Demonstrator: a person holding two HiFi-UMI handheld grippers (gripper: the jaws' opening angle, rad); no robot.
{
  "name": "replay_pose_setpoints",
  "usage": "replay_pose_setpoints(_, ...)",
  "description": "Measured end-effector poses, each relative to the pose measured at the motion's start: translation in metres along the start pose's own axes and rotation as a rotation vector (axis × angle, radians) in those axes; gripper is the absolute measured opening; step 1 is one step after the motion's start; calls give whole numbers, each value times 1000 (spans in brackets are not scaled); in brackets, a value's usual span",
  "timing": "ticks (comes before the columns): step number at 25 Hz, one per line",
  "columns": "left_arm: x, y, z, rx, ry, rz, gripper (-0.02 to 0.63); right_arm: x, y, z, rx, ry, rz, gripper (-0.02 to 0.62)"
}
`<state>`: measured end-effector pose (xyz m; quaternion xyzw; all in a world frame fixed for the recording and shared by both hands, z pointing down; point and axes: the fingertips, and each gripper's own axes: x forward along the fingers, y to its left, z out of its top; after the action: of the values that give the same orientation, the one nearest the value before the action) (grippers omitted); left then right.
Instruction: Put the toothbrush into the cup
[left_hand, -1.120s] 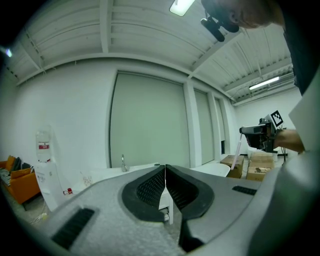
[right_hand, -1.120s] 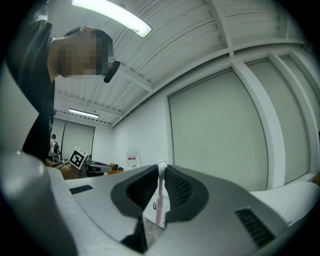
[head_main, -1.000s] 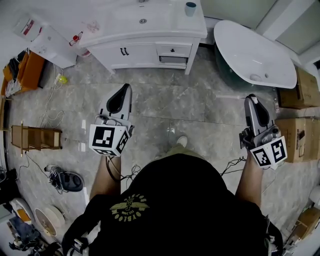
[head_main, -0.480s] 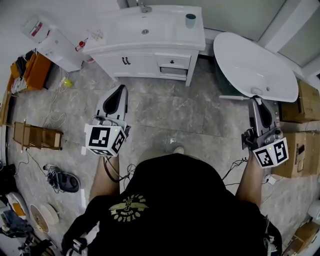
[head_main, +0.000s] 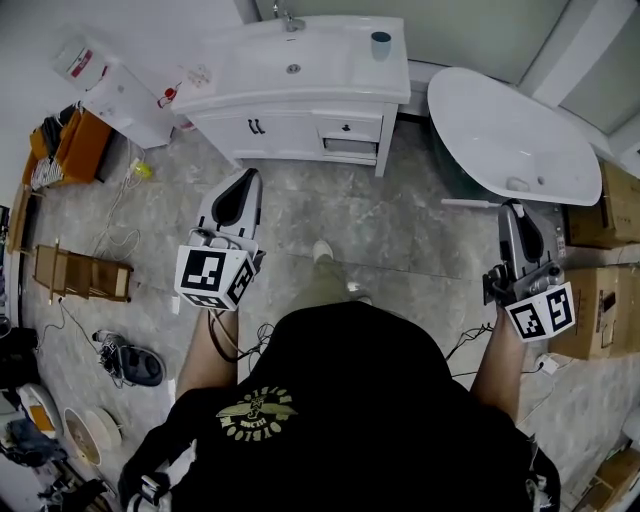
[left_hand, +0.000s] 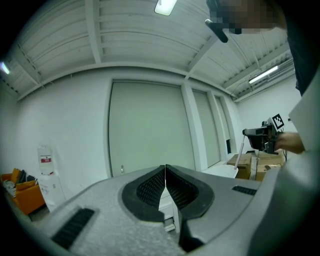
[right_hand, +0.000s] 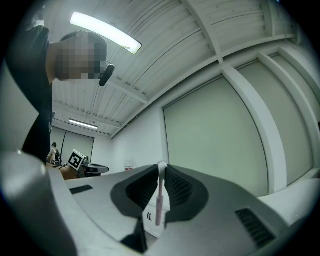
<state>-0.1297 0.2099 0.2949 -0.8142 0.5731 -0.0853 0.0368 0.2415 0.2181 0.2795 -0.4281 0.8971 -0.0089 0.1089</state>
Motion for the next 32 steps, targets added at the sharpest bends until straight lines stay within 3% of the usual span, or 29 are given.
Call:
replay_pose_setpoints(13,20,-13,19,12,-26,-70,12,-3,-8,6,-13,-4,-55,44)
replay_pose_setpoints(32,17,23,-8,-46,4,-18,12,50,10,-9,-30,51,19,44)
